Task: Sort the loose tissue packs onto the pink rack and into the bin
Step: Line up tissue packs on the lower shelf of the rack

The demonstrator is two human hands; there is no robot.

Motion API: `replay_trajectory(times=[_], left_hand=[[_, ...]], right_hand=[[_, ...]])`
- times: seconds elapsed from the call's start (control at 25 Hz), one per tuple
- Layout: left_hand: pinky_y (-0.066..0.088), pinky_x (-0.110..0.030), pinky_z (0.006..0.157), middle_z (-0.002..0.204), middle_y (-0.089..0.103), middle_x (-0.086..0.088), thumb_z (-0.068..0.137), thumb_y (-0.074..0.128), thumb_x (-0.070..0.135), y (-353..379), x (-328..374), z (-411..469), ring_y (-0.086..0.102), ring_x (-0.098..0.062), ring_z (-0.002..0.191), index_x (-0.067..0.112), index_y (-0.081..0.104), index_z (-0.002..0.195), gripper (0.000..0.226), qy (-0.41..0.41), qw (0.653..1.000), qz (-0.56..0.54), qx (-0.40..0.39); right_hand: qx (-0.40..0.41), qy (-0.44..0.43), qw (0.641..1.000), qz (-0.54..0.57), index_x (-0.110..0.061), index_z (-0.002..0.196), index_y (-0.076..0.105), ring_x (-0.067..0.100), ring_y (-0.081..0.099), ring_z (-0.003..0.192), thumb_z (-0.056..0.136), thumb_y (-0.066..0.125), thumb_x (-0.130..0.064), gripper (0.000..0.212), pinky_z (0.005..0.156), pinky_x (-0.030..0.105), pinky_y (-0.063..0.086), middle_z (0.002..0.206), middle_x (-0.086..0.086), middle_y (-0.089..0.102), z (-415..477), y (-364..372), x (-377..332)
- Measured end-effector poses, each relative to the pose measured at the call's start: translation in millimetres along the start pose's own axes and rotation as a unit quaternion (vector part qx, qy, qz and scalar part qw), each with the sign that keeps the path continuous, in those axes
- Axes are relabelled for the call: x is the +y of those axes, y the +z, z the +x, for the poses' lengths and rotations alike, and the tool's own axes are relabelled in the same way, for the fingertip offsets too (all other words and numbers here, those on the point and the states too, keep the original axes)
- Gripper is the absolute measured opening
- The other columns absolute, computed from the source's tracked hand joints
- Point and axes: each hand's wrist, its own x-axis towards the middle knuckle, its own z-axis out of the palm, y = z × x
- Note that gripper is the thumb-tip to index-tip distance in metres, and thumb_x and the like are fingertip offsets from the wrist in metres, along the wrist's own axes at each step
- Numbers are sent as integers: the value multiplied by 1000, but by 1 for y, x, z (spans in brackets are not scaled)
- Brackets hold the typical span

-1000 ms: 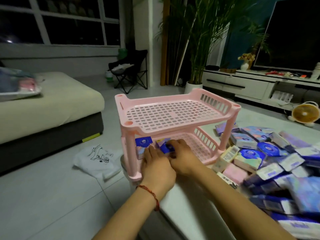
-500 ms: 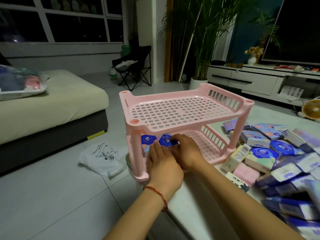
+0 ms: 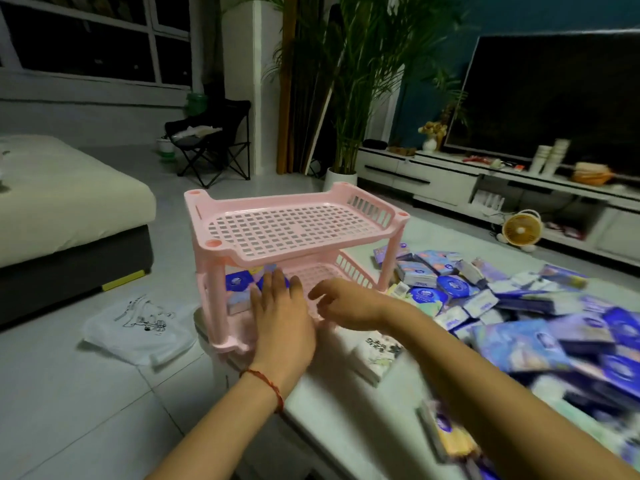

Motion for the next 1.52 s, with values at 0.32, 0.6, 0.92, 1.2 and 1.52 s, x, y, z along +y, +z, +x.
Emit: replay_trajectory(times=[0.32,0.6,0.92,1.2,1.52], left_hand=[[32,-28,94,113,61,-16,77,36,20,10,62,-57,42,-18,108,4,62,108,43,262,931,-252,33],[17,5,95,115,48,13,83,40,27,1,72,-67,44,-5,109,22,53,111,31,270,900,-341,27],[57,-21,63,84,72,-1,83,56,25,-44,81,-70,69,-12,75,16,64,92,15,-42,632,-733,-250],[59,-30,53,73,67,-11,95,45,9,-38,61,-58,65,-20,59,8,59,91,14,-163,632,-715,-251],[54,-25,47,71,67,-8,93,49,10,-33,41,-51,63,-16,54,13,61,93,12,-204,682,-654,-256]], right_hand=[[128,103,986,-3,-15,118,56,20,58,92,83,67,-8,38,87,38,48,115,11,62,-153,-102,68],[77,110,954,-267,-17,130,47,25,50,112,71,72,-9,64,93,34,43,124,6,48,-163,-78,118],[243,-33,965,-91,-18,116,58,3,48,70,74,75,-37,48,63,9,38,92,-10,54,-154,-55,43],[40,36,990,-130,-22,111,57,13,56,93,71,78,-28,46,78,25,46,104,-5,58,-162,-49,70],[178,-92,887,-416,-20,74,61,22,58,67,71,45,-26,17,54,24,30,76,0,58,-156,-25,59]])
